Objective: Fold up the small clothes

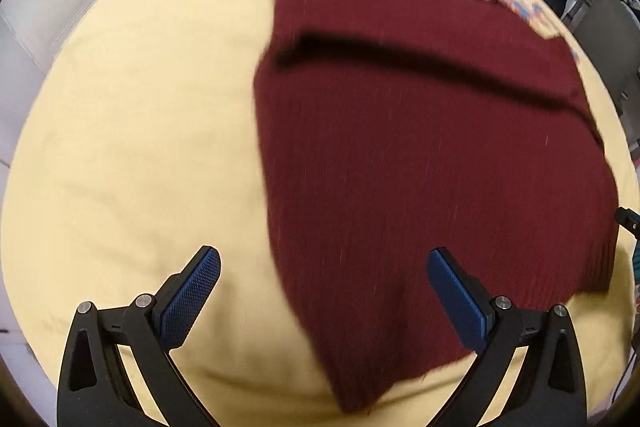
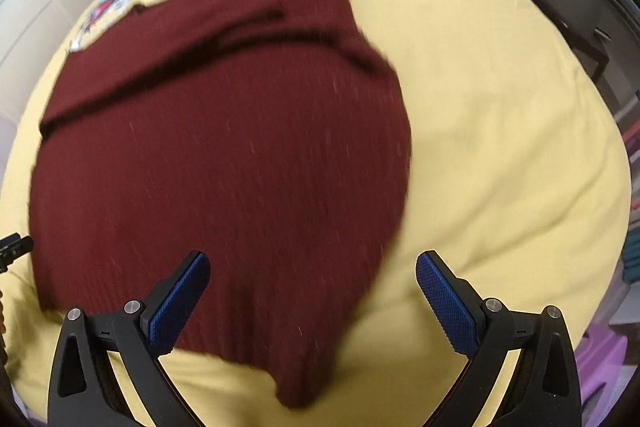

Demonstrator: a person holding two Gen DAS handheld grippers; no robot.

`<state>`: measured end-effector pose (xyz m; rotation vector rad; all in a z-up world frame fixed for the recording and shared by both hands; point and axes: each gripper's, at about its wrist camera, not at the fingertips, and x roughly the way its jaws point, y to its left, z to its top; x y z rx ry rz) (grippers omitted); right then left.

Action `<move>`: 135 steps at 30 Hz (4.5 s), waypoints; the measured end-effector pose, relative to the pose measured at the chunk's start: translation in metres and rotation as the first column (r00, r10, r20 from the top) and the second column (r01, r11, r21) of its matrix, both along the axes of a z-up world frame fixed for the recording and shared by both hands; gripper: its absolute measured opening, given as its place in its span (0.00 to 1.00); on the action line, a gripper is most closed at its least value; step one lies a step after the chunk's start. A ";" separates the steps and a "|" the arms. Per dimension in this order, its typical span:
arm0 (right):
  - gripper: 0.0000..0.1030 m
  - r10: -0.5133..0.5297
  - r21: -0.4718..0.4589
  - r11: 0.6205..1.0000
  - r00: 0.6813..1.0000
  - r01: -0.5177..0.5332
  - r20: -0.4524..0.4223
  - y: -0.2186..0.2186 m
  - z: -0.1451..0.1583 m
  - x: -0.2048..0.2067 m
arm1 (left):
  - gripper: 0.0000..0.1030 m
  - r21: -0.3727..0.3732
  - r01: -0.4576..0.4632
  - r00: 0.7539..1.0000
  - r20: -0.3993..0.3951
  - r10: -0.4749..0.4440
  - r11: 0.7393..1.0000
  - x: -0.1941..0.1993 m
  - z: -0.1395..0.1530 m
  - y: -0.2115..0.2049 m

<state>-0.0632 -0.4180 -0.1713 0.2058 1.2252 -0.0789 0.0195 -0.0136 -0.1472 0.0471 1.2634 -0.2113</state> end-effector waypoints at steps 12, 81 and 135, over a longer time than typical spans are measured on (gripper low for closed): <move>0.72 0.037 0.088 0.996 0.991 -0.026 -0.127 0.004 -0.036 -0.002 | 0.95 -0.003 0.045 0.993 -0.106 -0.045 0.999 -0.023 -0.043 -0.019; 0.77 0.033 -0.052 0.998 0.989 -0.025 0.147 -0.003 0.077 0.255 | 0.78 0.028 -0.040 0.984 0.172 0.035 0.999 0.215 0.050 -0.046; 1.00 0.042 -0.123 0.992 0.979 -0.017 0.200 0.010 0.008 0.175 | 0.99 -0.011 0.066 0.979 0.196 -0.062 0.998 0.144 -0.016 -0.063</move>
